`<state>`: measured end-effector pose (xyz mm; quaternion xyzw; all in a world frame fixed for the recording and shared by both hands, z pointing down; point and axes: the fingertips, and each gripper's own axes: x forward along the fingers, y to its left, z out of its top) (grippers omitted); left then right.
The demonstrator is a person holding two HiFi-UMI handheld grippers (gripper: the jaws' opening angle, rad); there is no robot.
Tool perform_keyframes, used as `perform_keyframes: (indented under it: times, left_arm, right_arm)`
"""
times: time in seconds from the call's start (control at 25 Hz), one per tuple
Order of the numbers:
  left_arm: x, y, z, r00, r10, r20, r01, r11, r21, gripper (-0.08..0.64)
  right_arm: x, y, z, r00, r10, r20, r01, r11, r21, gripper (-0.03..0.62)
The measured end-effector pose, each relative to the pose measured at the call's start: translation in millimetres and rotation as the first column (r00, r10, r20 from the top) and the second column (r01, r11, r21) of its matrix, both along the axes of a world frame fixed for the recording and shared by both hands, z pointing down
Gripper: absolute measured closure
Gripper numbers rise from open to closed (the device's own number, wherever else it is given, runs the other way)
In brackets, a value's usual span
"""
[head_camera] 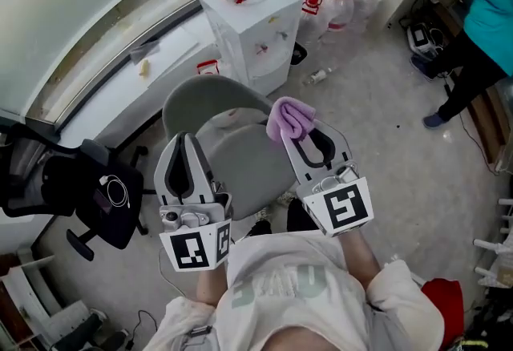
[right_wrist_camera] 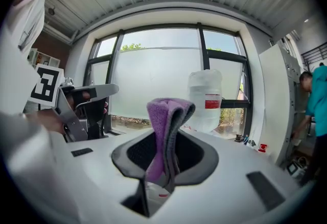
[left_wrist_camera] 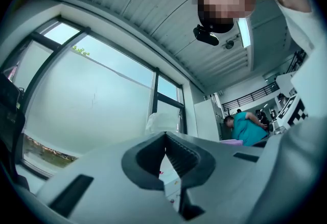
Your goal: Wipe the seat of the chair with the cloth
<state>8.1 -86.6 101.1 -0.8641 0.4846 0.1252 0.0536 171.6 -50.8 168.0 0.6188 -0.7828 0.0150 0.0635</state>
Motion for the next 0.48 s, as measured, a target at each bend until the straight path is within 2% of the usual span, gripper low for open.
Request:
perform_keyframes:
  times: [0.24,0.48]
  left_arm:
    - [-16,1,0,0.995,-0.1,-0.015,0.1,0.995,-0.004,0.548]
    - [-52,1,12,0.974,-0.228,0.001,0.228,0.973,-0.029,0.548]
  right_arm:
    - [-12,-14,2,0.992,-0.119,0.026,0.12,0.993,-0.013,0.497]
    - [-45,-34,17,0.959,-0.266,0.097,0.274,0.958,-0.082,0.497]
